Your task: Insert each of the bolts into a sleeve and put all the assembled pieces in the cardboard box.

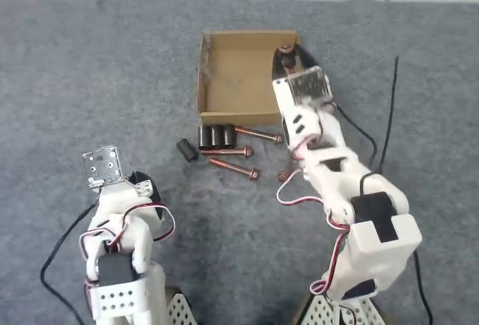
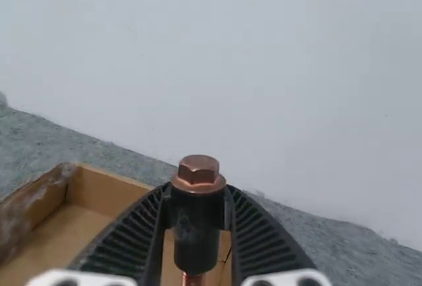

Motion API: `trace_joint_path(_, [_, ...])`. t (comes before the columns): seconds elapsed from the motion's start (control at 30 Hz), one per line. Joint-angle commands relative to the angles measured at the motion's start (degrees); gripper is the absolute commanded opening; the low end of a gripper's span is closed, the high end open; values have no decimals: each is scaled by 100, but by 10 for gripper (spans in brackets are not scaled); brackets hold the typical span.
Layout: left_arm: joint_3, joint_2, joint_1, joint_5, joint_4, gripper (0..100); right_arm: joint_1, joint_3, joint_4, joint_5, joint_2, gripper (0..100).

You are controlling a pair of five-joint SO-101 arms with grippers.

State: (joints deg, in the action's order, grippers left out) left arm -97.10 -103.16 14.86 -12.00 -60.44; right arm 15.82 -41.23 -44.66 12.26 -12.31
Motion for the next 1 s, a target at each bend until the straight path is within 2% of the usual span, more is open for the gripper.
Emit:
trace_joint_path(0.0, [57, 9, -9, 70, -9, 11, -48, 941, 1068, 79, 242, 6])
trace_joint_path(0.2, [57, 9, -9, 70, -18, 11, -57, 2154, 3495, 79, 207, 6])
trace_joint_path(0.3, [57, 9, -9, 70, -18, 11, -66, 2725, 4382, 70, -31, 6])
trace_joint_path(0.77, [57, 9, -9, 70, -18, 11, -171, 5169, 6668, 35, -1490, 6])
trace_joint_path(0.97, [57, 18, -9, 70, -18, 11, -145, 5618, 7477, -747, -1525, 6])
